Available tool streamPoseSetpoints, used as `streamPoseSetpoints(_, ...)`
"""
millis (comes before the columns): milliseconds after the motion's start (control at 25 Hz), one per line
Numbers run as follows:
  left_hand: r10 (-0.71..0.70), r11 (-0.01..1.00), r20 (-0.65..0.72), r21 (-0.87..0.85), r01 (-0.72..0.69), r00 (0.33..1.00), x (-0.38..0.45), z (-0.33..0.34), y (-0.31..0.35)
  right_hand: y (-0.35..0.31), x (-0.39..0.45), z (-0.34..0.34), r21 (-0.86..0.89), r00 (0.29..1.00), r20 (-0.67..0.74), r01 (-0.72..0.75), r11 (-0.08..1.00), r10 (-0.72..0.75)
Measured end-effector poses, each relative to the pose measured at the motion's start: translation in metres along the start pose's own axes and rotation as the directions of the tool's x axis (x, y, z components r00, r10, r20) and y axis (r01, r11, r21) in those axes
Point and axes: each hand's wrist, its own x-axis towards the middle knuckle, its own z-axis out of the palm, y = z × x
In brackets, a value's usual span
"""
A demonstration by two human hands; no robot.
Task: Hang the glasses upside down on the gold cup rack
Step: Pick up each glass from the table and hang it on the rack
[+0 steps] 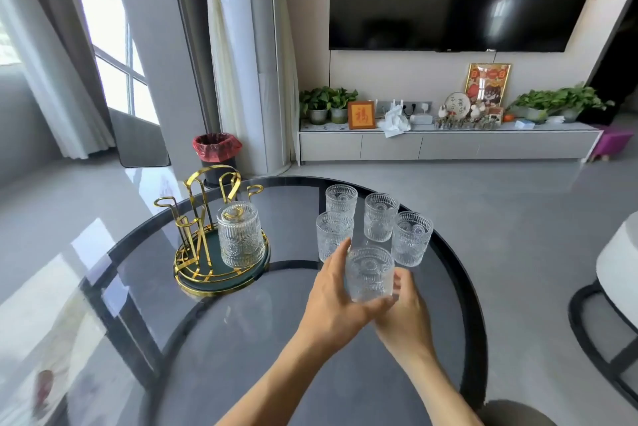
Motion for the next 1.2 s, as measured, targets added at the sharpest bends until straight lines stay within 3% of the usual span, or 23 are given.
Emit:
streamPoseSetpoints(80, -0.026, 0.999, -0.086, -0.038, 0.023, 0.996, 0.002, -0.002, 0.007, -0.013, -0.014, 0.008, 0.045, 0.991, 0.020, 0.134, 0.990, -0.135)
streamPoseSetpoints(160, -0.059, 0.994, -0.214, -0.104, 0.037, 0.975, 0.003, -0.018, 0.007, -0.024, -0.019, 0.012, 0.241, 0.979, 0.029, 0.191, 0.952, -0.204)
streamPoseSetpoints(200, -0.089, 0.982, -0.249, -0.187, 0.042, 0.964, 0.004, -0.028, 0.007, -0.029, -0.020, 0.012, 0.402, 0.978, 0.071, 0.151, 0.903, -0.195)
streamPoseSetpoints(280, -0.186, 0.901, -0.266, -0.429, 0.056, 0.946, 0.008, -0.048, 0.008, -0.040, -0.017, 0.012, 0.705, 0.955, 0.243, -0.054, 0.707, -0.169)
streamPoseSetpoints(360, -0.248, 0.809, -0.237, -0.583, 0.067, 0.939, 0.012, -0.064, 0.015, -0.056, -0.015, 0.015, 0.802, 0.893, 0.417, -0.273, 0.532, -0.169)
streamPoseSetpoints(480, -0.208, 0.838, -0.205, -0.542, 0.066, 0.956, 0.021, -0.087, 0.027, -0.089, -0.006, 0.022, 0.829, 0.872, 0.455, -0.340, 0.444, -0.182)
streamPoseSetpoints(600, -0.032, 0.966, -0.230, -0.256, -0.029, 0.973, 0.036, -0.130, 0.030, -0.129, 0.021, 0.030, 0.830, 0.940, 0.333, -0.257, 0.496, -0.070)
streamPoseSetpoints(680, 0.134, 0.991, -0.358, 0.066, -0.118, 0.924, 0.050, -0.167, 0.024, -0.158, 0.044, 0.034, 0.772, 0.982, 0.185, -0.127, 0.623, -0.029)
streamPoseSetpoints(720, 0.218, 0.954, -0.406, 0.279, -0.107, 0.888, 0.058, -0.185, 0.020, -0.171, 0.054, 0.037, 0.713, 0.990, 0.129, -0.054, 0.699, -0.055)
streamPoseSetpoints(760, 0.291, 0.871, -0.403, 0.487, -0.066, 0.868, 0.066, -0.203, 0.015, -0.183, 0.064, 0.044, 0.636, 0.990, 0.092, 0.023, 0.771, -0.106)
streamPoseSetpoints(840, 0.285, 0.689, -0.272, 0.724, 0.000, 0.919, 0.081, -0.227, 0.004, -0.202, 0.079, 0.062, 0.422, 0.973, 0.085, 0.159, 0.893, -0.213)
streamPoseSetpoints(960, 0.164, 0.635, -0.074, 0.771, -0.048, 0.984, 0.094, -0.243, -0.008, -0.217, 0.096, 0.089, 0.083, 0.940, 0.101, 0.318, 0.945, -0.325)
streamPoseSetpoints(1080, 0.179, 0.642, -0.044, 0.762, -0.083, 0.983, 0.098, -0.247, -0.020, -0.227, 0.113, 0.114, -0.066, 0.916, 0.171, 0.379, 0.923, -0.364)
streamPoseSetpoints(1200, 0.169, 0.642, -0.043, 0.763, -0.077, 0.985, 0.098, -0.248, -0.026, -0.224, 0.122, 0.131, -0.180, 0.906, 0.297, 0.364, 0.914, -0.303)
